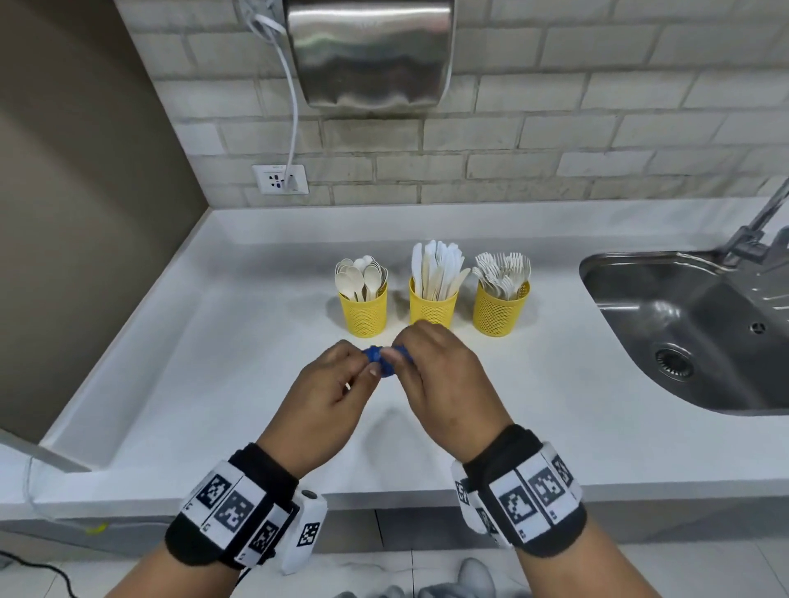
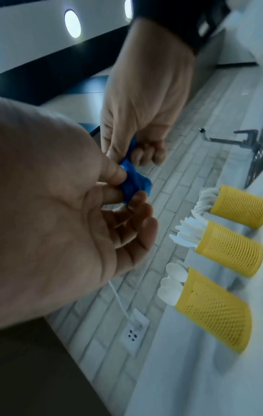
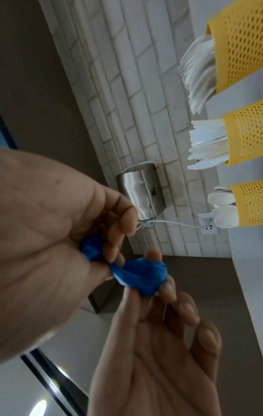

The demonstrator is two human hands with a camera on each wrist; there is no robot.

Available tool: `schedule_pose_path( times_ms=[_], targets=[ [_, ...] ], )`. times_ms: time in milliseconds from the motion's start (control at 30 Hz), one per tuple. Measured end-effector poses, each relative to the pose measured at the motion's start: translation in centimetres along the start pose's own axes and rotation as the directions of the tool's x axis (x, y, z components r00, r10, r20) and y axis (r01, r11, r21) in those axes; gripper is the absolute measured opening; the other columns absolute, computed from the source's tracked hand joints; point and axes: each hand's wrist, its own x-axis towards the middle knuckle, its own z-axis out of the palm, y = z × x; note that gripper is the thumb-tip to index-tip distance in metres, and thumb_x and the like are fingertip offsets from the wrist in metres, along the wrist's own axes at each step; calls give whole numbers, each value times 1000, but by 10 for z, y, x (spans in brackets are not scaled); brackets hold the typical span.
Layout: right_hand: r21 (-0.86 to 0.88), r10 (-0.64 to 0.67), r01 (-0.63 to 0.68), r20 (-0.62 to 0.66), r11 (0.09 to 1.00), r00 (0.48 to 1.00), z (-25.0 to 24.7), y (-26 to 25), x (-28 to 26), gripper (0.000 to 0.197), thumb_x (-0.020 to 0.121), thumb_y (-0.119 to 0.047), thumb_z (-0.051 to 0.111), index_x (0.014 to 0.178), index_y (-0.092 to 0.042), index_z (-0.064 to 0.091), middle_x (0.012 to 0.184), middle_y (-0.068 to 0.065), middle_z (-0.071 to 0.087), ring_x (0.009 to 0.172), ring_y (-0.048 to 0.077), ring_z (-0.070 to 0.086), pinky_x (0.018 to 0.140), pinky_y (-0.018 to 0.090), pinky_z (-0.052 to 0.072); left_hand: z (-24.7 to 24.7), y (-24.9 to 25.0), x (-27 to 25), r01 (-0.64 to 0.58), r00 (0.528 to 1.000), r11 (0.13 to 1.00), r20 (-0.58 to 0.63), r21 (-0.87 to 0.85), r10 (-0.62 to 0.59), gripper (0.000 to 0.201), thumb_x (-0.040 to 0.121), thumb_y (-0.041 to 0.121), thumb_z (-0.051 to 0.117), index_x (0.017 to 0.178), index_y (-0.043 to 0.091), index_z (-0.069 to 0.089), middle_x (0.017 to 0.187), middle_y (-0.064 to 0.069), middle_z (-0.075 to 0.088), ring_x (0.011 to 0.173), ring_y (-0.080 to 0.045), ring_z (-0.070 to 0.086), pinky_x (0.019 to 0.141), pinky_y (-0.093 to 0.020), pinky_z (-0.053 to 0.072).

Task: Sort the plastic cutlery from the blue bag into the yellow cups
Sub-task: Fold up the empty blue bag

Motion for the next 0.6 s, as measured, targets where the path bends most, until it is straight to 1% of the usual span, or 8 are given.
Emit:
schedule_pose_path(
  times_ms=[67, 167, 200, 300, 367, 433, 533, 600],
  targets=[
    [88, 43, -43, -4, 995, 999, 2, -1, 5, 26, 106, -30, 44, 88, -12, 51, 88, 2, 51, 78, 21, 48, 70, 31, 40, 3, 8, -2, 25, 997, 990, 72, -142, -15, 23, 103, 32, 51, 91, 26, 70, 86, 5, 54, 83, -18, 56, 77, -38, 49],
    [330, 184, -226, 152, 917, 971, 6, -4, 10, 17, 109, -24, 42, 96, -13, 45, 79, -3, 52, 69, 13, 50, 65, 30, 42, 5, 26, -3, 0, 987, 959, 153, -283, 45, 34, 104, 11, 47, 84, 30, 66, 88, 14, 59, 85, -7, 58, 78, -22, 46],
    [399, 205, -276, 210, 875, 956, 5, -6, 11, 17, 110, -25, 42, 101, -12, 48, 76, -4, 57, 65, 13, 54, 63, 32, 47, 4, 29, -1, -16, 985, 957, 163, -291, 66, 34, 104, 6, 44, 86, 24, 67, 92, 13, 60, 87, -8, 58, 79, -21, 45],
    [506, 235, -359, 293, 784, 927, 0, -10, 14, 24, 109, -33, 46, 106, -14, 60, 73, 9, 68, 56, 27, 64, 54, 37, 54, 3, 21, 5, -43, 984, 955, 155, -293, 91, 25, 101, 9, 43, 88, 7, 64, 98, -5, 53, 87, -22, 56, 79, -35, 49],
    [488, 281, -395, 292, 779, 914, 1, -10, 16, 27, 108, -34, 49, 99, -13, 63, 66, 8, 66, 51, 23, 62, 51, 30, 48, 4, 12, 8, -74, 985, 982, 139, -175, 99, 26, 102, 21, 45, 89, 16, 66, 97, -5, 48, 90, -24, 54, 80, -36, 50],
    [423, 344, -435, 277, 795, 897, 2, -8, 19, 33, 107, -34, 52, 90, -8, 64, 59, -5, 58, 51, 11, 55, 56, 26, 43, 3, 8, 10, -122, 983, 993, 137, 3, 120, 28, 100, 37, 43, 83, 27, 63, 92, -1, 44, 94, -23, 48, 80, -30, 42],
    [422, 404, -488, 278, 764, 872, 5, -7, 23, 36, 106, -32, 53, 87, -5, 65, 57, -11, 51, 52, 3, 47, 57, 23, 38, 0, 8, 12, -138, 981, 990, 144, 33, 132, 25, 96, 46, 44, 79, 37, 60, 87, 1, 42, 91, -19, 45, 76, -19, 35],
    [504, 433, -535, 315, 678, 845, 7, -7, 23, 32, 108, -27, 51, 90, -5, 65, 53, -15, 51, 48, 2, 45, 54, 22, 36, 0, 6, 15, -157, 980, 986, 134, 53, 148, 21, 95, 46, 48, 81, 45, 63, 88, 2, 43, 89, -17, 46, 76, -16, 35]
  ],
)
